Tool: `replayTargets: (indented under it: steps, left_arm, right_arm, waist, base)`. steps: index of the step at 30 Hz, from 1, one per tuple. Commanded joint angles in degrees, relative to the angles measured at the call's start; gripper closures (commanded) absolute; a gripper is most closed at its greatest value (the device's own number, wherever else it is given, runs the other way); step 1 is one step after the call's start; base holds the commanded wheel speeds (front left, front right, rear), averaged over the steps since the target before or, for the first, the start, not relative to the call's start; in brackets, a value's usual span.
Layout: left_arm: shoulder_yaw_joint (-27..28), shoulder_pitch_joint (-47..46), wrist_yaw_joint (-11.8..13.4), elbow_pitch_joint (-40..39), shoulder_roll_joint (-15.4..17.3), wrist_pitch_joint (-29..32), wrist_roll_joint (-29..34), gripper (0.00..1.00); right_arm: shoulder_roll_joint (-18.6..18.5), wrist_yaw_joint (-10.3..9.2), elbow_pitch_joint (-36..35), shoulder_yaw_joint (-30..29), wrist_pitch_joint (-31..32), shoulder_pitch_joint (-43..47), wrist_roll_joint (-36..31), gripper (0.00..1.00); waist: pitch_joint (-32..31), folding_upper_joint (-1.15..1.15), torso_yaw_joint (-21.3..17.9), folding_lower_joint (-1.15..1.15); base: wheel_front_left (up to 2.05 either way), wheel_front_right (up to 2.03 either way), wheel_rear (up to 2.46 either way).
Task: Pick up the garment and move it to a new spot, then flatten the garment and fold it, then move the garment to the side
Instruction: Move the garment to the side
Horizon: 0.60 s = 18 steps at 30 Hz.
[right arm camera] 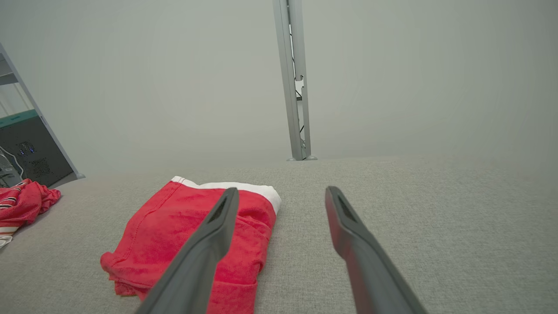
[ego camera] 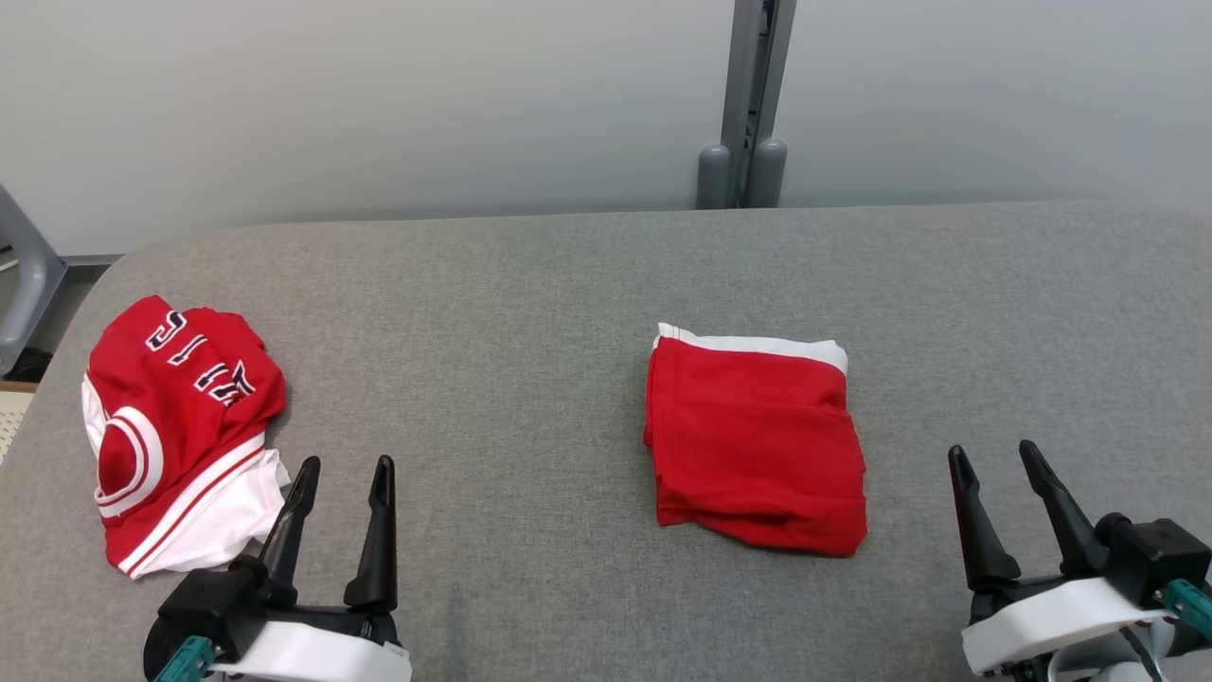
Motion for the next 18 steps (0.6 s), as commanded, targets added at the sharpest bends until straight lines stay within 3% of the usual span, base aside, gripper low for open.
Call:
replayTargets:
  steps: [1,5,13,18]
  left_arm:
    - [-0.02,-0.32,0.17,-0.08,0.17,0.00,0.02,0.00]
    - [-0.21,-0.61,0.24,-0.31,0.16,0.00,0.50,0.00]
    - [-1.27,-1.46,0.63,-0.81,0.17,0.00,0.18,0.00]
    - [-1.94,-1.47,0.79,-0.77,0.18,0.00,0.16,0.00]
  right_arm:
    - [-0.55,0.02,0.46,0.05,-0.26,-0.56,0.03,0.00]
    - [-1.07,0.01,3.15,1.40,-0.23,-2.00,0.56,0.00]
    - [-1.00,0.01,15.18,3.32,4.56,-9.76,3.47,0.00]
    - [-1.23,0.01,23.77,5.78,13.07,-15.72,7.89,0.00]
  waist:
    - [0.05,0.00,0.24,0.00]
    - [0.13,0.00,0.78,0.00]
    - [0.33,0.00,2.82,0.00]
    - [0.63,0.00,5.26,0.00]
  base:
    - [0.00,0.00,0.00]
    - [0.00,0.00,0.00]
    - [0.00,0.00,0.00]
    - [0.00,0.00,0.00]
